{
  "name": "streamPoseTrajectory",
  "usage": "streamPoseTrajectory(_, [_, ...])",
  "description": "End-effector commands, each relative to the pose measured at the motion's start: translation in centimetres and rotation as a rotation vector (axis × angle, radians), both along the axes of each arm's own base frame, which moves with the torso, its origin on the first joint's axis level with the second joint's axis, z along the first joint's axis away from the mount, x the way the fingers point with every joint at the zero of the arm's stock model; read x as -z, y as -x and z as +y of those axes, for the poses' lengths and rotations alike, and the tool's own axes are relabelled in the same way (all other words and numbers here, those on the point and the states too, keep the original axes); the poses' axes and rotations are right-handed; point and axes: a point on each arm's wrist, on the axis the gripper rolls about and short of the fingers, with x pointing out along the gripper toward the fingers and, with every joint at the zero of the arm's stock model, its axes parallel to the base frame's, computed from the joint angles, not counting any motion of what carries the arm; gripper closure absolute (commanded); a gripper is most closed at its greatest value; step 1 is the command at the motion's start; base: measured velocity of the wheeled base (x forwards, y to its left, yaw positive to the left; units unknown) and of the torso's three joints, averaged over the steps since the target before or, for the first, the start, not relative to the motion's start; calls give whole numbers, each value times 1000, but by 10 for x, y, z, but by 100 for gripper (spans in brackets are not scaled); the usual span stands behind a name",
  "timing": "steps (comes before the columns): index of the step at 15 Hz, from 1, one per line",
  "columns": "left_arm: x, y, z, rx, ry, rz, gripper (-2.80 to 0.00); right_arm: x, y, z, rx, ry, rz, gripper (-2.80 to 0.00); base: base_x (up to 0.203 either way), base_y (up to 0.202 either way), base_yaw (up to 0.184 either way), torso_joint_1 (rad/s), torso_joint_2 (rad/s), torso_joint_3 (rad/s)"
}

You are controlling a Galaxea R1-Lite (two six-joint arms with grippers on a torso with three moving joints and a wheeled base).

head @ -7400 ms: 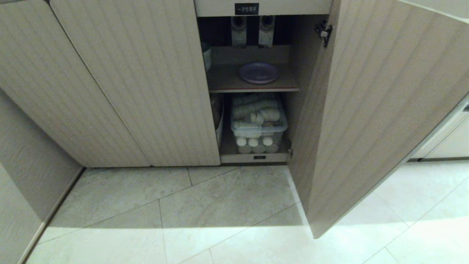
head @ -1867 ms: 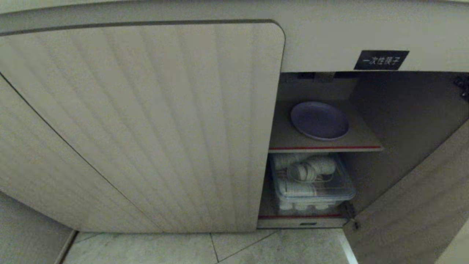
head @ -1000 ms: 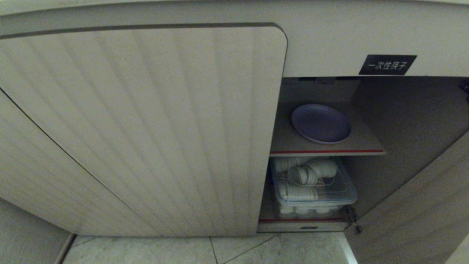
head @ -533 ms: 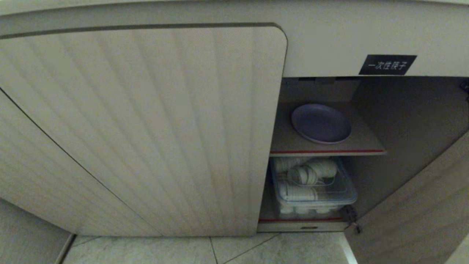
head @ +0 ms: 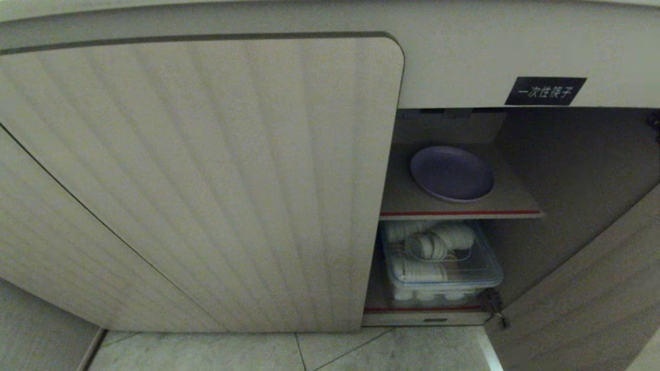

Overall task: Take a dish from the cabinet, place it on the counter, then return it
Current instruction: Take the plate from the cabinet

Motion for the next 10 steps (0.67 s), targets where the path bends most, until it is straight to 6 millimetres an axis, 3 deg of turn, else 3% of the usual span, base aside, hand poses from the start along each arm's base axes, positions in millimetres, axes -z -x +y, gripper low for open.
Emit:
streamPoseTrajectory(1, [0,0,0,0,1,0,0,-1,-1,0,-4,22,6,0,0,0,0,0,0,0])
streamPoseTrajectory(5, [0,0,0,0,1,0,0,-10,-12,0,-26,26,86,0,0,0,0,0,0,0])
streamPoseTrajectory(10, [0,0,0,0,1,0,0,-47,-37,9,-419,53,124,0,0,0,0,0,0,0])
